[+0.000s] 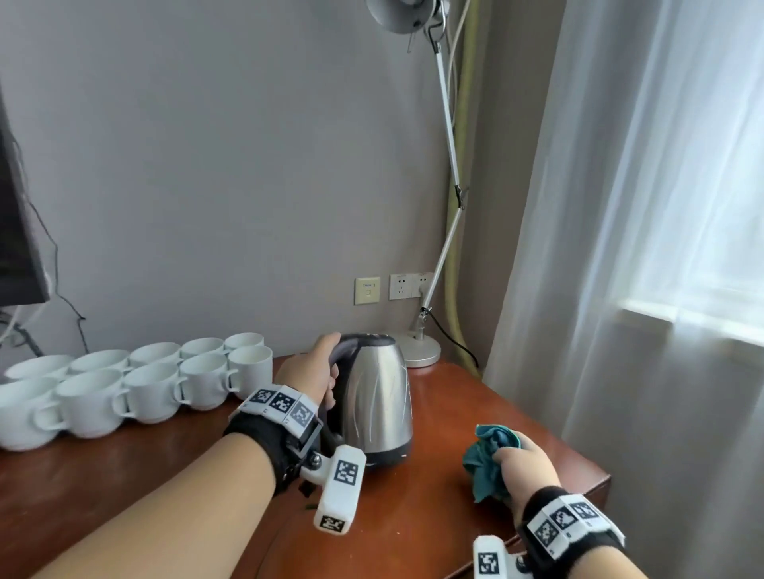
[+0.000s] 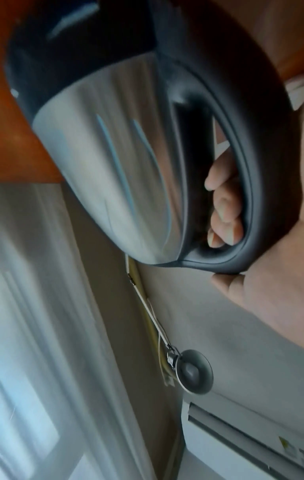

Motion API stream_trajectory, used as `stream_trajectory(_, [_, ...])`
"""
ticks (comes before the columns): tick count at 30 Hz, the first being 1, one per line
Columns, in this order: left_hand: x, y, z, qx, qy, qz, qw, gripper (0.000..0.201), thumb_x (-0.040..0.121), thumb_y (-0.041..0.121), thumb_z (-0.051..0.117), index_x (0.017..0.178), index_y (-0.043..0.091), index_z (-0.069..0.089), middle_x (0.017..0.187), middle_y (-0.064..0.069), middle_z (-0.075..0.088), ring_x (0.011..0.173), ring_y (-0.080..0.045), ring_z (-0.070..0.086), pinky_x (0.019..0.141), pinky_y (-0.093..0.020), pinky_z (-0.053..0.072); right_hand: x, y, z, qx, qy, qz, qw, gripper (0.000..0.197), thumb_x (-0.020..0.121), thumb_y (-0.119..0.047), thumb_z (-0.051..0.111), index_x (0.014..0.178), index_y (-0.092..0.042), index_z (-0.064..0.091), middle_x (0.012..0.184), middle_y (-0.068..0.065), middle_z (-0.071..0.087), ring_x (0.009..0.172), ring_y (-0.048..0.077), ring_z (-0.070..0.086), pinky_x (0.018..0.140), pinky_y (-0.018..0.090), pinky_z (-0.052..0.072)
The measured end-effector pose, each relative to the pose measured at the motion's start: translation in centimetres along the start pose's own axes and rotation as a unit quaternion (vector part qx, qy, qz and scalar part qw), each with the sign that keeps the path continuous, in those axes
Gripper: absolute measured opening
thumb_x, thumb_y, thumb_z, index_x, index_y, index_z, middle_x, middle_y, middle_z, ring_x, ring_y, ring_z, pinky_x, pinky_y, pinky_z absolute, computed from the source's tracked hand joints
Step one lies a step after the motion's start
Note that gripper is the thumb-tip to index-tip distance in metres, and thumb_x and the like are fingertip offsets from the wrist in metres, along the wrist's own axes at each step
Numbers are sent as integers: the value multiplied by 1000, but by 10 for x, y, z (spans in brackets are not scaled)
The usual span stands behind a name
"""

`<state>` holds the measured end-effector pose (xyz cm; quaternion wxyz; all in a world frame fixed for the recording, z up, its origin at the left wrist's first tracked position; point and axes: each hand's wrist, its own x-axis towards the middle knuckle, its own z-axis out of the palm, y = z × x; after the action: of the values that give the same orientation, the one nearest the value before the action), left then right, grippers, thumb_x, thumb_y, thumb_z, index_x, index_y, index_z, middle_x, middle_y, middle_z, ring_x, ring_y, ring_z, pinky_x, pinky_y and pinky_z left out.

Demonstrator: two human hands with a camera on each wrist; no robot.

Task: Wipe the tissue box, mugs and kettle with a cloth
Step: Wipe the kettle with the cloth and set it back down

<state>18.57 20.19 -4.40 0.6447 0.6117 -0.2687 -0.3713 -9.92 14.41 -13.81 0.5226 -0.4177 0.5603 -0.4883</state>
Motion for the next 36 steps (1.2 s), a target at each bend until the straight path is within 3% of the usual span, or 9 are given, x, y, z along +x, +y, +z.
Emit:
stream_trajectory(6, [-35,17,-98,61,27,54,996,55,54,67,69,59,13,61,61,-11,52,41,-23,37,54,-32,36,-38,-32,77,13,-35,-26,999,47,83,7,40,100,-18,76,97,24,75,85,44,72,82,59,59])
stream_trajectory(10, [-55,22,-164,96,34,64,993,60,73,69,69,56,13,56,47,-7,43,41,-23,37,58,-34,40,-104,-69,144,50,-109,9,993,35,93,7,42,89,-19,65,88,19,68,84,37,65,87,53,55])
stream_trajectory(16, [-79,31,-249,132,48,83,987,65,84,65,66,52,10,58,46,-11,43,41,-25,41,57,-32,44,-161,-89,230,35,-201,7,979,28,86,-4,55,112,-11,63,104,25,70,100,44,70,94,66,54])
stream_trajectory(19, [-86,38,-284,203,81,106,970,53,97,52,61,69,8,68,55,-7,56,45,-19,50,56,-29,47,-175,-88,256,26,-233,-8,972,30,77,-11,59,105,-7,65,104,24,72,98,42,71,90,70,55])
stream_trajectory(21, [-89,37,-302,315,93,126,936,48,101,52,52,88,11,72,67,-5,65,53,-14,56,59,-23,48,-188,-90,265,15,-248,-23,968,7,85,-8,59,90,-9,63,97,19,70,89,35,70,88,58,59])
stream_trajectory(26, [-90,29,-316,408,137,137,892,68,97,71,42,92,8,66,60,-1,60,59,-21,59,66,-31,47,-194,-93,279,-4,-281,-61,958,12,92,-8,58,81,-14,60,81,7,62,69,22,61,68,38,55])
stream_trajectory(30, [-81,30,-309,433,152,133,879,68,95,80,33,88,19,63,83,-2,67,82,-24,64,79,-36,50,-196,-96,288,22,-258,-34,965,15,84,-8,56,97,-7,64,103,23,73,96,42,72,91,62,58])
stream_trajectory(32, [-79,30,-300,458,150,142,865,62,99,75,34,88,19,58,88,-1,66,89,-26,64,84,-37,49,-196,-96,290,60,-264,-25,962,29,80,-10,55,107,-5,66,100,22,74,92,43,73,92,61,57])
stream_trajectory(36, [-73,27,-292,449,101,160,873,67,91,82,41,84,17,55,66,4,61,67,-20,60,74,-36,49,-193,-96,288,117,-276,-29,954,27,86,-30,65,102,-9,70,71,8,66,62,29,63,69,43,54])
